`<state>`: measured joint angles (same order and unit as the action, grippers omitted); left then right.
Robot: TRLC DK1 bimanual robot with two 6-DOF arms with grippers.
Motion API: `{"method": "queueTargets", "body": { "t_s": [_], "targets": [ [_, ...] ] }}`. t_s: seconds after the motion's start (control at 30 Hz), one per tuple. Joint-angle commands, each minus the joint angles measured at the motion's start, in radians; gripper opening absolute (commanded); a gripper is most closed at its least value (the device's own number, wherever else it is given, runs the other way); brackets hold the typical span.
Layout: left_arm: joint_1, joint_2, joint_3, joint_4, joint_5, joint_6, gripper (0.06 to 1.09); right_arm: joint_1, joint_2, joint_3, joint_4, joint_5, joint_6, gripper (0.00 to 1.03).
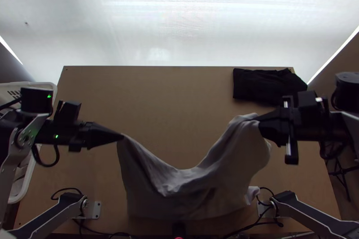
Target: Fold the t-shirt
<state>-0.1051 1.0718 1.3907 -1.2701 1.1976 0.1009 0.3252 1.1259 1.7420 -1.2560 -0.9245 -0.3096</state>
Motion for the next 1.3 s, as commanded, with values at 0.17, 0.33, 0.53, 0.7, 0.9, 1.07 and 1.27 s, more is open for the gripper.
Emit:
{"method": "queueTargets", "body": {
  "t_s": [0.17,0.33,0.53,0.7,0.9,1.07,1.27],
  "targets": [
    [0.398,0.738,0.177,0.009,-0.141,0.364,0.09,-0.224,0.379,-0.124,0.070,0.007,-0.120,0.03],
    [0.438,0.829,0.205,0.069,-0.184,0.362,0.09,-0.255,0.542,-0.136,0.118,0.085,-0.146,0.03],
    [0.440,0.860,0.197,0.121,-0.214,0.355,0.09,-0.224,0.715,-0.087,0.214,0.190,-0.146,0.03],
    [0.438,0.886,0.228,0.195,-0.257,0.312,0.09,-0.215,0.864,0.067,0.241,0.253,-0.146,0.03],
    [0.426,0.939,0.341,0.218,-0.274,0.253,0.09,-0.238,0.985,0.294,0.241,0.283,-0.115,0.03],
    [0.378,1.016,0.499,0.225,-0.337,0.184,0.09,-0.249,1.040,0.409,0.239,0.312,-0.105,0.03],
    [0.370,1.171,0.808,0.229,-0.366,0.074,0.09,-0.270,1.120,0.602,0.234,0.360,-0.080,0.03]
  ]
}}
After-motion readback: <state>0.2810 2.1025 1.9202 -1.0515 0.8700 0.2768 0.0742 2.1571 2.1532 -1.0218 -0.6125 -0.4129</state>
